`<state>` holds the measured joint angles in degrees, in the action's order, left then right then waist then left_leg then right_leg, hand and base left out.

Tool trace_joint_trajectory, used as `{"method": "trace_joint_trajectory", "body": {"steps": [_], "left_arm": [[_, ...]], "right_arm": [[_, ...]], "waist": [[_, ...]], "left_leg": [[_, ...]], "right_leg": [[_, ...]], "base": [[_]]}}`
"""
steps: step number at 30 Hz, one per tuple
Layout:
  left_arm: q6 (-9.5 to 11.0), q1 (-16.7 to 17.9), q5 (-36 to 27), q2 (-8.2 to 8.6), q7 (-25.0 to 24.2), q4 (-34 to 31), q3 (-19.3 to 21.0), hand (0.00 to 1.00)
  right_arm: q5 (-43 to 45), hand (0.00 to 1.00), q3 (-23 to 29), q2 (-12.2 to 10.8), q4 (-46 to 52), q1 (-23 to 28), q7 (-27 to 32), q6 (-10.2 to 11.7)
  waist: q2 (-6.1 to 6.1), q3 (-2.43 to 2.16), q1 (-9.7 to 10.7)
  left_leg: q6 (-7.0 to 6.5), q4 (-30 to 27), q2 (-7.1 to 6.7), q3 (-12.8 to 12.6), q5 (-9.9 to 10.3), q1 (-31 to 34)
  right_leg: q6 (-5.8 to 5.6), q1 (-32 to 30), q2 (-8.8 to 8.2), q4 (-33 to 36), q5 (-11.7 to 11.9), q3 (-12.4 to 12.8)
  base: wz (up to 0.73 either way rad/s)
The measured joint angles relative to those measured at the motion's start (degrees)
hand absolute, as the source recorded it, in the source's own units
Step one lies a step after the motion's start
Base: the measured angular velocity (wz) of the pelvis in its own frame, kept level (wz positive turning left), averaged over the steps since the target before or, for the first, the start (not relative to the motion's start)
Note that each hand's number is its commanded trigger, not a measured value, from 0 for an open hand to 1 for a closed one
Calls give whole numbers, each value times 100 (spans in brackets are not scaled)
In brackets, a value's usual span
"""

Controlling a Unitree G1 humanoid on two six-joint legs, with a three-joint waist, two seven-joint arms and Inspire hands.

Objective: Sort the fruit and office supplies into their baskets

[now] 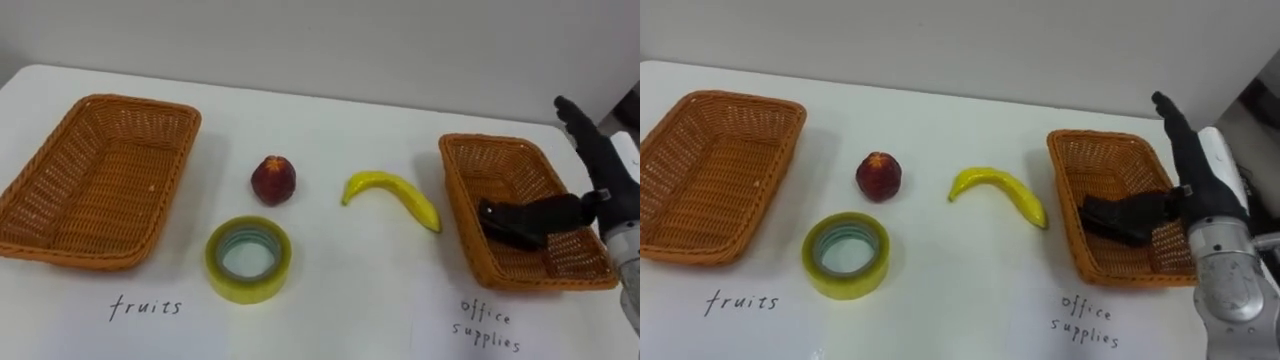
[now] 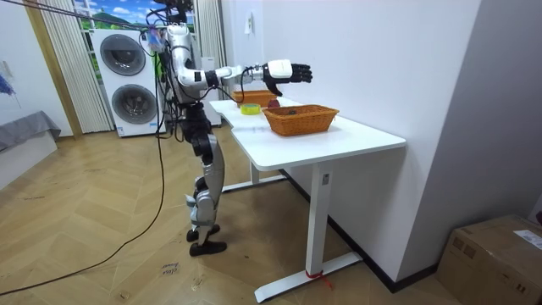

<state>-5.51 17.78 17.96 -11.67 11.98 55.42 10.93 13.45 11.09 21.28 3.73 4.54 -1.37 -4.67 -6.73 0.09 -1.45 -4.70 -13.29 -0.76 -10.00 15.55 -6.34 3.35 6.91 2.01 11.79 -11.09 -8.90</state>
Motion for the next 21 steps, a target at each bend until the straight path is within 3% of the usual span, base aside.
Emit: {"method": "trace_joint_trajectory", "body": {"steps": [11,15,21], "left_arm": [[32,-26,18,10,30,-47,-63,0],[82,-8,19,6,40,-47,-58,0],[82,120,38,15,50,-233,-124,0]], "right_arm": [[-1092,0,-450,-4,542,-423,330,38],[-1318,0,-607,-4,586,-544,327,209],[-1298,0,-865,-5,694,-583,337,228]], "waist": [[26,17,-362],[28,17,-393],[62,7,-477]], "left_leg": [[13,-65,-3,137,-9,80],[4,-116,-9,240,-4,77],[7,-133,-8,262,-2,109]], "right_leg": [[0,-3,2,-12,0,-77],[0,60,1,-12,1,-80],[0,43,-1,-12,0,-138]], "base": [[6],[14],[3]]}}
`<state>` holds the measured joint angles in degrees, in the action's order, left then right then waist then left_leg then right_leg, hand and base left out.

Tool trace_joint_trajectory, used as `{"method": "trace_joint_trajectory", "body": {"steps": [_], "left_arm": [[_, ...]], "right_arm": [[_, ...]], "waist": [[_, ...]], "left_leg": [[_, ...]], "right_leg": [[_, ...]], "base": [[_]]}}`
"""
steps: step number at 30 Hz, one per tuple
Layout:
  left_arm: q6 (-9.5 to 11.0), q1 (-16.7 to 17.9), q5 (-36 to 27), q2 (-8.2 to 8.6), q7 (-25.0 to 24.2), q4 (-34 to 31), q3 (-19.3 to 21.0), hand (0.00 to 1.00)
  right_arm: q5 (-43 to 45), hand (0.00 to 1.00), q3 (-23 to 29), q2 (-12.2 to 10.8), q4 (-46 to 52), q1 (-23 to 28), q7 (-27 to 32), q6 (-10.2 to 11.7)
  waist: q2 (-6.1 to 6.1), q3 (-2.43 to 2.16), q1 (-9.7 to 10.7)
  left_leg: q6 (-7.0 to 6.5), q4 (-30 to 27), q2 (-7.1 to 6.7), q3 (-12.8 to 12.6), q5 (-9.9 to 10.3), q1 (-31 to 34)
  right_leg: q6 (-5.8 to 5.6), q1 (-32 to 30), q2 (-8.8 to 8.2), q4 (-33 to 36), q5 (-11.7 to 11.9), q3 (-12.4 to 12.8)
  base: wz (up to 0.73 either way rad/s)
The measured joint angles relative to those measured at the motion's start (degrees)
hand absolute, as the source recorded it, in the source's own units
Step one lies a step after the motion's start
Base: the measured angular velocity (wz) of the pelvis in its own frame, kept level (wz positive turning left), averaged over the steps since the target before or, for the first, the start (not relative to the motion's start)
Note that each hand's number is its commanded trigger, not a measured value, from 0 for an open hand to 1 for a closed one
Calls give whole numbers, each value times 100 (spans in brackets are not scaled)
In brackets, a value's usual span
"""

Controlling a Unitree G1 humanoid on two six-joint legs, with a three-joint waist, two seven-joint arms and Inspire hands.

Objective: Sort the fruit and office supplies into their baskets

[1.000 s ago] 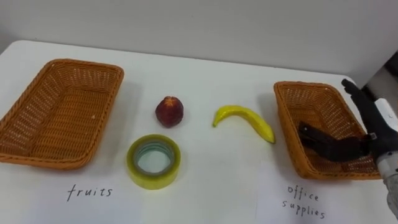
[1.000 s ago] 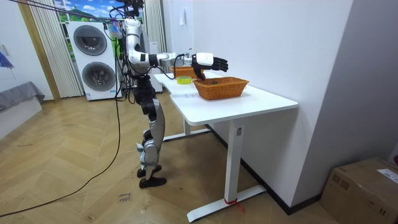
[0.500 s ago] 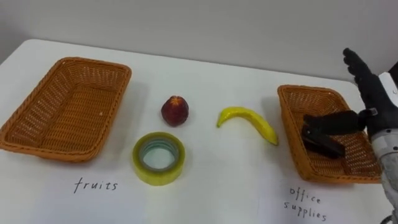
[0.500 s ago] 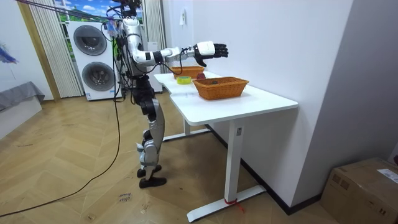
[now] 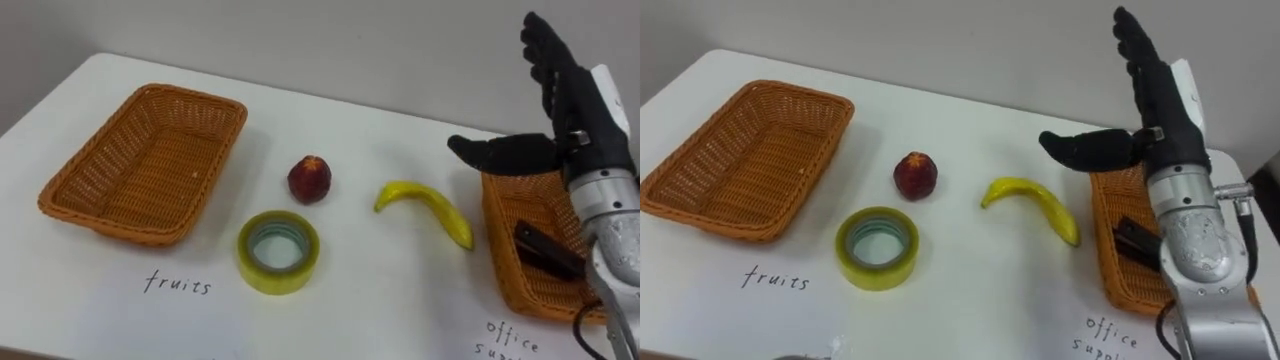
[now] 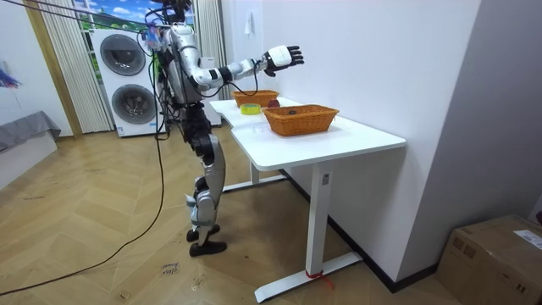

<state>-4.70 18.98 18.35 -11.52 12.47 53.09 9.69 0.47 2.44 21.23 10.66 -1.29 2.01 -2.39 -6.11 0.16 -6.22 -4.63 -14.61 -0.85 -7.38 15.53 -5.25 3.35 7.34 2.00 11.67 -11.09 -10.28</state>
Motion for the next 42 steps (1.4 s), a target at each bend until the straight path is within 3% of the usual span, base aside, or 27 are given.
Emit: {"method": "trace_joint_trajectory", "body": {"steps": [6,18,22,24,42], "left_arm": [[5,29,-7,-56,66,-22,-330,0],[-31,55,-12,-61,66,58,-417,0],[-36,43,-25,-56,65,90,-428,0],[-70,10,-25,-54,65,99,-428,0],[-409,-94,-23,-40,82,90,-441,0]], "right_arm": [[-208,0,-844,-26,15,-7,-43,0],[-467,0,-1567,-63,-22,-7,-47,0],[-438,0,-1900,-63,-540,-12,-66,21],[-420,0,-2131,-65,-872,3,-196,-106],[-218,0,-2394,-218,-970,-85,-472,-271]], "waist": [[-10,-2,-186],[-195,4,-495],[-194,4,-600],[-191,5,-671],[-126,29,-715]], "left_leg": [[17,-28,1,2,-11,69],[19,-113,-6,162,-11,297],[18,-110,-6,158,-11,297],[17,-113,-7,155,-11,345],[18,-76,-16,182,-14,364]], "right_leg": [[1,-49,1,-11,0,-10],[0,-178,-11,-14,8,-234],[-1,-177,-16,-18,8,-238],[-3,-223,-19,-19,11,-240],[-2,-211,-13,-110,20,-268]], "base": [[0],[7],[0],[0],[0]]}}
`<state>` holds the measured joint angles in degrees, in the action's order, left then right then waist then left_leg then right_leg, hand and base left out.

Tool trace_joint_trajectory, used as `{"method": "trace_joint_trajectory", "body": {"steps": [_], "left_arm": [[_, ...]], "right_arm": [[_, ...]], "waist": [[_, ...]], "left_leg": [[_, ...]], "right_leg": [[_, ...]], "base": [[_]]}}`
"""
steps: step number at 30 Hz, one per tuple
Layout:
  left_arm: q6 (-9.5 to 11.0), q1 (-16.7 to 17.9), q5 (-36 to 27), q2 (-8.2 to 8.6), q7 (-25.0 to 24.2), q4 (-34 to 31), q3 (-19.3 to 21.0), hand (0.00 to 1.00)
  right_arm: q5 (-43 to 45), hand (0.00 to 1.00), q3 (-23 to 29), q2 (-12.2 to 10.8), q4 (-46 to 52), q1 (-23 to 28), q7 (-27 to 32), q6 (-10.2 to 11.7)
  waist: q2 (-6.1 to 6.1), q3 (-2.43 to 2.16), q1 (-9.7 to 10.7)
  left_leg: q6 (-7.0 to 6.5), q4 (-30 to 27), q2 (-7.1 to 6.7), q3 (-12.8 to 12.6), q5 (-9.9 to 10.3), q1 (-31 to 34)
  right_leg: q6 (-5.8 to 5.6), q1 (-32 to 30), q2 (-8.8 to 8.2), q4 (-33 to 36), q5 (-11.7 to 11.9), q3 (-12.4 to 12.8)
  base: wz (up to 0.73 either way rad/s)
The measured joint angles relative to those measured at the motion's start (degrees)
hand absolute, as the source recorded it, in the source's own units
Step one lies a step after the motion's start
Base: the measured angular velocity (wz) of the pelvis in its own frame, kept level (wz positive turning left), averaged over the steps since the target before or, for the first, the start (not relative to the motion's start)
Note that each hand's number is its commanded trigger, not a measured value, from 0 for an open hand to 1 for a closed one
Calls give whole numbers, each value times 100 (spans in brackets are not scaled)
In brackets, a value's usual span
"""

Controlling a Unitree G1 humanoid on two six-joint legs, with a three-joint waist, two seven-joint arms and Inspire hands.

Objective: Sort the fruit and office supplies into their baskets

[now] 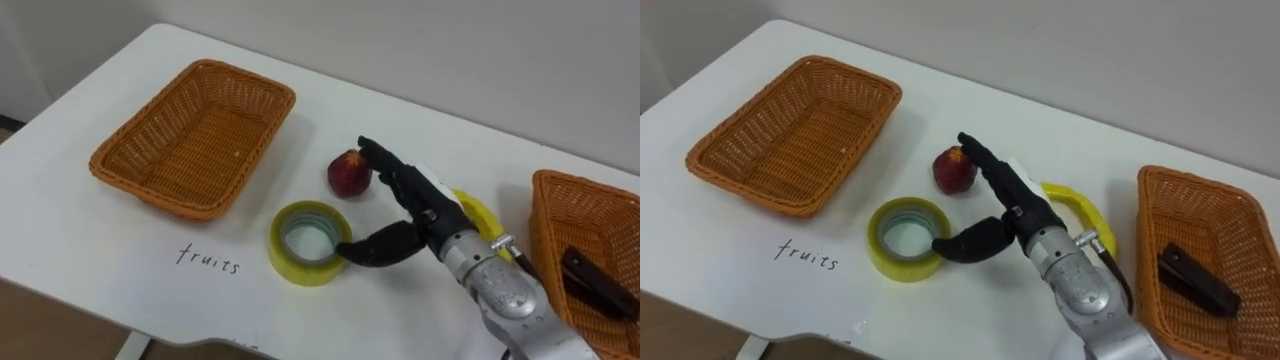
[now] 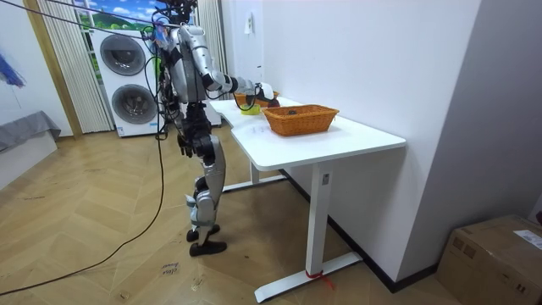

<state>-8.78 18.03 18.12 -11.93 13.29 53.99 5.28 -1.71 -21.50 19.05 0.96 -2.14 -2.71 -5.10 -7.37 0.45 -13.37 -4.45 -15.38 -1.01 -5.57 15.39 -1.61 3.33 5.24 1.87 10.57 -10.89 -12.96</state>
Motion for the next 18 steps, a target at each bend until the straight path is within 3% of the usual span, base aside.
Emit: {"method": "trace_joint_trajectory", "body": {"steps": [18], "left_arm": [[-54,25,5,-3,18,-2,18,0]], "right_arm": [[213,0,-37,-89,-134,-17,144,0]], "waist": [[-10,4,-225]], "left_leg": [[0,-4,-7,32,0,-15]], "right_leg": [[-1,24,-17,-1,0,-154]], "base": [[1]]}}
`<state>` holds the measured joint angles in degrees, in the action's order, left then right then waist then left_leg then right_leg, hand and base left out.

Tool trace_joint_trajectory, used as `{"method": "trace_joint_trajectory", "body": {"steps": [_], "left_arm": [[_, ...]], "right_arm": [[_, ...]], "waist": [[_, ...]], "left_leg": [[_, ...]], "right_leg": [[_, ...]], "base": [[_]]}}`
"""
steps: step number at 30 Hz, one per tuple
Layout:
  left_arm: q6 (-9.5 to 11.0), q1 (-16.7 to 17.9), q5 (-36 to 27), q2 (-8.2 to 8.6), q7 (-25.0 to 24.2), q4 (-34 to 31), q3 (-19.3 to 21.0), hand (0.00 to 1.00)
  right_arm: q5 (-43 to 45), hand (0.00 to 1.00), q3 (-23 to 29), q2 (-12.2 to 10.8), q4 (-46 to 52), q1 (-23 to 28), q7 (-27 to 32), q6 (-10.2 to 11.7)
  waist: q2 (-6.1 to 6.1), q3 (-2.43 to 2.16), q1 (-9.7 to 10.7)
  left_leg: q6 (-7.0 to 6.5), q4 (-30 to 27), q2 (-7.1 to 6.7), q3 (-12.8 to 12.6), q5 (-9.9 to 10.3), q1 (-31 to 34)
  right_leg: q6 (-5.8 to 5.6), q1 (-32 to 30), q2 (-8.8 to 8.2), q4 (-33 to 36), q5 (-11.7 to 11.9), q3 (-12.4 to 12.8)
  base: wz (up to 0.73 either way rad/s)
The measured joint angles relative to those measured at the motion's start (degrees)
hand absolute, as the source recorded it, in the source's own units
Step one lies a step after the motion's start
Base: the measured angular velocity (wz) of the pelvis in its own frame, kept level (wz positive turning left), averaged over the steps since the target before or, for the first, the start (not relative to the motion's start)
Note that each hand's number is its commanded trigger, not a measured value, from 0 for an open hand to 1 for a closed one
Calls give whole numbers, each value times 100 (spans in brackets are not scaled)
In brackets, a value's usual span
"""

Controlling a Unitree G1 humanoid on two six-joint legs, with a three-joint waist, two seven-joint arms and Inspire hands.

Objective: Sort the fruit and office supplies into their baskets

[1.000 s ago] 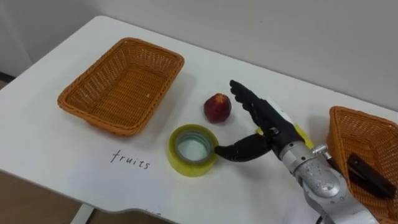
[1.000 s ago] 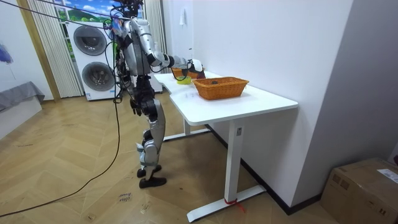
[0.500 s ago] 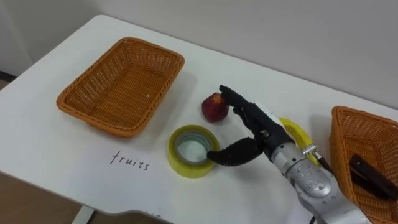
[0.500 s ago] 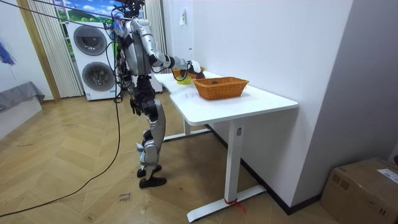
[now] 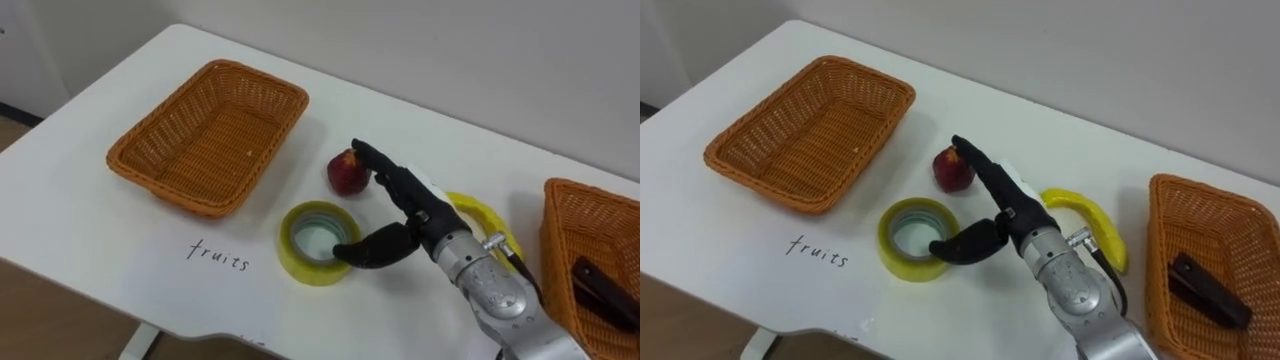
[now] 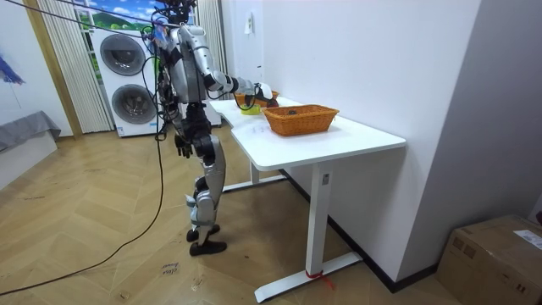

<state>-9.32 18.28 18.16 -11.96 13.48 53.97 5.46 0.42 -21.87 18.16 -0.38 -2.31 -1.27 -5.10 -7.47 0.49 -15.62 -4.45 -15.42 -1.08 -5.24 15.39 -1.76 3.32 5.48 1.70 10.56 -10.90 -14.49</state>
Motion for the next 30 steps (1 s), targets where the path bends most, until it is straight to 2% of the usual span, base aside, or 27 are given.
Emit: {"method": "trace_joint_trajectory", "body": {"steps": [7,12,22,30], "left_arm": [[17,-1,1,0,80,5,5,0],[112,-24,8,-2,89,5,5,0],[113,-25,8,-16,89,9,5,0],[88,-25,1,-18,91,46,0,0]], "right_arm": [[11,0,0,-65,-1,-71,35,0],[36,0,0,-78,-1,-230,36,4],[70,0,-1,-79,-6,-272,36,5],[712,0,-5,-104,-3,-271,31,4]], "waist": [[-48,8,-58],[-82,7,-53],[-87,6,-55],[-101,-4,-41]], "left_leg": [[0,1,0,15,0,7],[-1,0,-11,65,0,14],[-3,4,-18,72,0,16],[-4,1,-23,84,-1,20]], "right_leg": [[0,-1,0,1,0,-22],[0,7,-12,1,0,-135],[0,6,-16,-1,0,-139],[0,8,-17,0,0,-134]], "base": [[0],[4],[0],[0]]}}
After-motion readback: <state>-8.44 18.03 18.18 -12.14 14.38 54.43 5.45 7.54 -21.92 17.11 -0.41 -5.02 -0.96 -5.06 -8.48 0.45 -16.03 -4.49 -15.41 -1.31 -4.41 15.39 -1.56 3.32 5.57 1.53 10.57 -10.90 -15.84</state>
